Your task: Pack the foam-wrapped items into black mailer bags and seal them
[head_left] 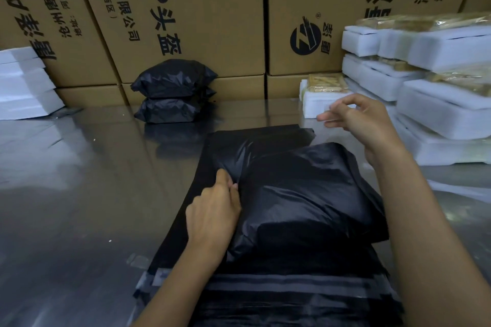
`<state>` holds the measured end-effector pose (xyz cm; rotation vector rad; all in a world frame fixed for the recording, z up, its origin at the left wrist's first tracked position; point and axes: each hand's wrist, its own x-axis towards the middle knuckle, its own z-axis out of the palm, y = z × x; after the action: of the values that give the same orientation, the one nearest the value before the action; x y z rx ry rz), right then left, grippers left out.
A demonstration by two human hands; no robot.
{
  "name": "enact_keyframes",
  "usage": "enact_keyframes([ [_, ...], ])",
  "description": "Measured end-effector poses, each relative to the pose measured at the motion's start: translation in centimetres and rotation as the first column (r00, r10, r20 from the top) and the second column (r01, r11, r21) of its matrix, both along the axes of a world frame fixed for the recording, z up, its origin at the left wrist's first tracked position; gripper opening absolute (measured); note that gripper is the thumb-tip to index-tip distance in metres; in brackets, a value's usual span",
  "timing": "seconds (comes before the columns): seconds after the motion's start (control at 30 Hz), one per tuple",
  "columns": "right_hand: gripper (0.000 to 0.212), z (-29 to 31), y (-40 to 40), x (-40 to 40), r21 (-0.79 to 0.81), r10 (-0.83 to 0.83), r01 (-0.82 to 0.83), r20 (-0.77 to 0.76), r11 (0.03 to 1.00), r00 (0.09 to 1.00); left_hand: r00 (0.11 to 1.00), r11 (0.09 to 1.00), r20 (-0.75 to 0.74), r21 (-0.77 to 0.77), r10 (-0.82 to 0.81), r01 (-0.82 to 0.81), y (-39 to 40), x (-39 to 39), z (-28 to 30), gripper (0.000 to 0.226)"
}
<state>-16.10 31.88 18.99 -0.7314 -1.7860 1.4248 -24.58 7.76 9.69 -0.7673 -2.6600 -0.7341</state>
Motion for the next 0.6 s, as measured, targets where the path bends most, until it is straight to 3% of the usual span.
enact_keyframes([
  [0.13,0.01,-1.8,1.8,0.9,0.006,-0.066,0.066,0.095,0.998,0.993,0.998,1.0,0.068,-0.015,-0.007,0.008,-0.2,-0.3,0.2,0.018],
  [0.2,0.011,-2.6,2.2,1.3,0.017,-0.087,0.085,0.126,0.996,0.988,0.999,0.994,0.018,0.099,-0.046,0.044,-0.7,-0.4,1.2,0.013],
  [0.27,0.011,-3.3,2.4,1.8,0.032,-0.108,0.105,0.1,0.994,0.989,0.974,0.943,-0.148,0.262,-0.171,0.205,-1.0,-0.1,2.7,0.011],
  [0.33,0.011,-3.8,2.6,2.5,0.042,-0.138,0.137,0.038,0.99,0.99,0.891,0.845,-0.243,0.297,-0.384,0.445,-0.7,1.0,4.4,0.015],
  [0.4,0.011,-4.3,2.8,3.5,0.046,-0.17,0.171,-0.007,0.984,0.985,0.774,0.75,-0.181,0.193,-0.607,0.633,0.4,2.9,5.6,0.021],
  [0.47,0.012,-4.8,3.0,4.4,0.08,-0.199,0.2,-0.012,0.977,0.98,0.681,0.68,-0.008,0.053,-0.732,0.731,2.2,4.5,6.1,0.032],
  [0.6,0.01,-6.1,3.9,6.8,0.269,-0.245,0.216,0.076,0.938,0.967,0.628,0.6,0.202,-0.186,-0.751,0.778,6.2,5.2,6.6,0.048],
])
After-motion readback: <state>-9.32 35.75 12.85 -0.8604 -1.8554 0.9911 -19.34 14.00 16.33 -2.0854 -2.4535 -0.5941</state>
